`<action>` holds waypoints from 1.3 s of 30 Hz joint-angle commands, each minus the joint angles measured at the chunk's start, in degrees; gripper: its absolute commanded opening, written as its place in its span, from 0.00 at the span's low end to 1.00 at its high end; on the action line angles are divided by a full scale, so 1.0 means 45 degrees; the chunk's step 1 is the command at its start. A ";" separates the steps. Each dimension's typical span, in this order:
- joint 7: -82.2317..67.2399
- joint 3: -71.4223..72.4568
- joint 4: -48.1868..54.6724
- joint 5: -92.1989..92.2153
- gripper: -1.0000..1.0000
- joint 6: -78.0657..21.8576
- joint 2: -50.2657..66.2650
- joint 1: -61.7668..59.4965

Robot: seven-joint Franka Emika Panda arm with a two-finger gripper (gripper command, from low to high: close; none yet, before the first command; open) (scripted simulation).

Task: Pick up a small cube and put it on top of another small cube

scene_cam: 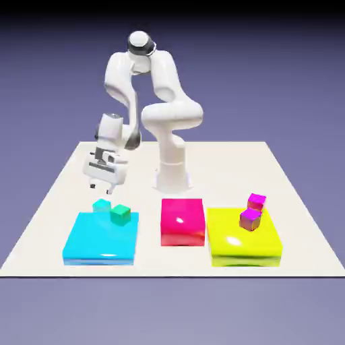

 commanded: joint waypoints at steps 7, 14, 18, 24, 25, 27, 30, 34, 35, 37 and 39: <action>0.1321 -0.2767 0.1470 -0.2854 0.50 -0.1550 -0.2514 0.2453; 0.0918 -0.1925 0.1023 -0.1986 0.00 -0.1078 -0.1749 0.1707; 0.0037 -0.0080 0.0042 -0.0083 0.00 -0.0045 -0.0073 0.0071; 0.2581 0.2688 0.0223 0.2242 0.00 -0.0679 0.0931 -0.0287; 0.3025 0.3150 0.0261 0.2626 0.00 -0.0796 0.1091 -0.0337; 0.3911 0.4072 0.0338 0.3396 0.00 -0.1029 0.1411 -0.0435; 0.5241 0.5457 0.0452 0.4551 0.00 -0.1379 0.1891 -0.0583; 0.7013 0.7303 0.0605 0.6090 0.00 -0.1845 0.2530 -0.0781; 0.7456 0.7764 0.0644 0.6475 0.00 -0.1962 0.2690 -0.0830; 0.8343 0.8687 0.0720 0.7244 0.00 -0.2195 0.3010 -0.0929; 0.9229 0.9610 0.0797 0.8014 0.00 -0.2428 0.3329 -0.1027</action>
